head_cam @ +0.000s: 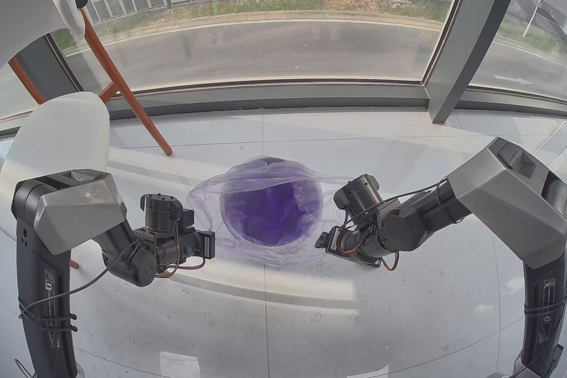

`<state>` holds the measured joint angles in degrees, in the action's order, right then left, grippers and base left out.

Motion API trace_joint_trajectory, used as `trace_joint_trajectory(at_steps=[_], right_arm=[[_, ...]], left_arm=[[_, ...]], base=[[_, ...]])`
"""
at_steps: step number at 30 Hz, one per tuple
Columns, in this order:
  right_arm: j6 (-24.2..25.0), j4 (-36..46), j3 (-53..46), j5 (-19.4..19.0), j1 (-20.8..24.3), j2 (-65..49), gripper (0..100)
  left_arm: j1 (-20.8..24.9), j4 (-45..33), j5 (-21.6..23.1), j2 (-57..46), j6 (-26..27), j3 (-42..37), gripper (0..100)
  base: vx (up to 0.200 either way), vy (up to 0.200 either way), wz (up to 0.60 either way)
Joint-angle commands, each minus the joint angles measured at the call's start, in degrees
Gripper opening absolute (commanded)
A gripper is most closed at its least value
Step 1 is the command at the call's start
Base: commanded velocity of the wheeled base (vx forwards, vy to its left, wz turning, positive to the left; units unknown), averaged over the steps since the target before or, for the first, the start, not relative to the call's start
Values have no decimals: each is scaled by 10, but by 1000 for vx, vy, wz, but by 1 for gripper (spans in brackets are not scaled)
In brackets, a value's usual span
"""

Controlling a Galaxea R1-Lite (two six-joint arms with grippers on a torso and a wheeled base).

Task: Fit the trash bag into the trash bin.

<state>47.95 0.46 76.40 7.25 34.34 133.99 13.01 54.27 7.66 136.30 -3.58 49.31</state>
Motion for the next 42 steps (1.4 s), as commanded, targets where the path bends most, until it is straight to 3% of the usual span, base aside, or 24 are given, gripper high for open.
trace_joint_trajectory(at_steps=[1, 7, 20, 25, 31, 37, 42], right_arm=[[-4, -33, -37, 0, 8, -20, 100], [-2, -54, -41, 1, 13, -21, 100], [0, -54, -40, 2, 16, -30, 100], [1, -54, -44, 3, 17, -34, 100], [2, -54, -49, 2, 16, -41, 100], [2, -54, -65, 3, 18, -42, 100], [2, -54, -68, 3, 26, -42, 100]], left_arm=[[1, 36, -2, 8, 2, 0, 0], [5, 114, -4, 27, 2, -28, 0], [19, 123, -6, -85, -1, -118, 0], [48, 122, -14, -179, -22, -219, 0], [75, 130, -39, -202, -46, -289, 0], [118, 199, -89, -184, -98, -360, 0], [157, 341, -90, -91, -114, -463, 0]], base=[[0, 0, 0], [167, 0, 0], [200, 0, 0], [200, 0, 0], [200, 0, 0], [33, 0, 0], [0, 0, 0]])
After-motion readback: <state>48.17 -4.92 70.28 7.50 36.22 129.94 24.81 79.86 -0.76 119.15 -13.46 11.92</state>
